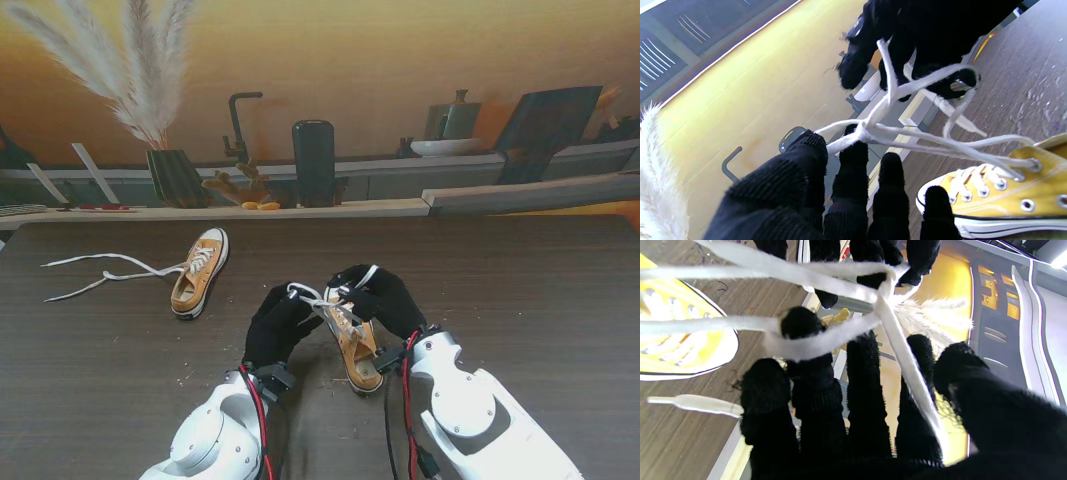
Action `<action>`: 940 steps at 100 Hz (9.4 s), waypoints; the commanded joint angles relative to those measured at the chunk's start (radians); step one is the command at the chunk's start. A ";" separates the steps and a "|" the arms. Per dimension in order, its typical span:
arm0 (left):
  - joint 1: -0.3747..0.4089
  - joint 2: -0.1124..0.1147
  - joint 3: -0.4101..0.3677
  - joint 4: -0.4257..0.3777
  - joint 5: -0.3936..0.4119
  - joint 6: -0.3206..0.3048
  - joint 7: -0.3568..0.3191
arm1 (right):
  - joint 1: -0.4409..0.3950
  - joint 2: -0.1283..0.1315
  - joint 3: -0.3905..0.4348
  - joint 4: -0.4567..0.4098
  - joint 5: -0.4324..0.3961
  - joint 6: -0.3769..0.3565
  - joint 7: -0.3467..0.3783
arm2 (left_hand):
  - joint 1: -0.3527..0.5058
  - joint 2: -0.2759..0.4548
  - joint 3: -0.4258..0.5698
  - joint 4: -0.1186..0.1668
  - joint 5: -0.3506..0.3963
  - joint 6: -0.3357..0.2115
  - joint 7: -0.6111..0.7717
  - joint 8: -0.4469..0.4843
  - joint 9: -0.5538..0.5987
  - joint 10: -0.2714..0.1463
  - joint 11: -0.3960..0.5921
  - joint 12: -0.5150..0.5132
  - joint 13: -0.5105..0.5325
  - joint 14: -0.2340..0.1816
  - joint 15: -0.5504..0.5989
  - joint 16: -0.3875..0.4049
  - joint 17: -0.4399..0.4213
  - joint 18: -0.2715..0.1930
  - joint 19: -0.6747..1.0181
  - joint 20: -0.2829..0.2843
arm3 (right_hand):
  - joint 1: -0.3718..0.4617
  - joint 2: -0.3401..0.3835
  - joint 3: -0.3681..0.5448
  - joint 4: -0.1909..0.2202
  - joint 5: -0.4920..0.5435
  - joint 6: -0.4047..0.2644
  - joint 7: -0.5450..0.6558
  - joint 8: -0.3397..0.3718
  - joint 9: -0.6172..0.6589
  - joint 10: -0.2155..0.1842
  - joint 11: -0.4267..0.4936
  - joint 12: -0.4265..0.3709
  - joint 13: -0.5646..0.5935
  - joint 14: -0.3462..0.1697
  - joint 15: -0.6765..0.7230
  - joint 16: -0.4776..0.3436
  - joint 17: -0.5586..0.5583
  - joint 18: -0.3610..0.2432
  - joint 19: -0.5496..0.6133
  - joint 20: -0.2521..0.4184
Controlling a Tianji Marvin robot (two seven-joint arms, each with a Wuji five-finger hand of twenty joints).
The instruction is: Tie the shoelaces into a bow on the shoes
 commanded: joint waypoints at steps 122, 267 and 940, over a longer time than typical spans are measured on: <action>-0.079 -0.035 -0.068 0.217 -0.195 -0.108 -0.206 | -0.105 -0.050 0.082 -0.075 0.510 0.079 -0.026 | 0.228 -0.004 -0.148 0.041 -0.086 -0.150 0.159 0.010 0.124 -0.081 0.085 0.430 0.090 -0.072 0.204 0.191 0.075 -0.068 0.036 0.044 | 0.039 0.068 -0.001 0.034 0.276 0.270 0.183 0.650 0.041 0.063 0.209 0.132 -0.170 0.012 -0.271 0.031 -0.307 -0.056 -0.197 -0.052; 0.006 0.031 -0.190 0.274 0.098 -0.100 -0.266 | -0.065 -0.065 0.166 0.076 0.033 0.270 -0.233 | 0.277 0.130 -0.259 0.122 -0.174 -0.107 0.178 0.097 -0.006 -0.046 0.485 0.542 0.013 -0.041 0.504 0.365 -0.075 -0.103 0.661 0.069 | -0.090 -0.161 0.271 0.218 0.517 0.274 0.407 0.798 0.386 0.131 0.389 0.349 0.094 -0.013 0.606 0.356 0.455 -0.090 0.529 0.198; 0.268 0.187 -0.115 -0.269 1.734 0.357 0.010 | -0.090 -0.022 0.023 0.179 -0.327 0.047 -0.282 | -0.181 0.112 -0.483 0.169 -0.016 0.158 -0.811 -0.499 -0.360 0.036 -0.176 -0.227 -0.106 0.021 -0.247 -0.106 0.006 -0.019 -0.059 -0.137 | 0.090 0.001 -0.088 -0.023 0.013 -0.033 0.194 0.385 0.078 -0.051 0.223 0.143 0.104 -0.177 0.627 0.264 0.461 -0.170 0.541 0.109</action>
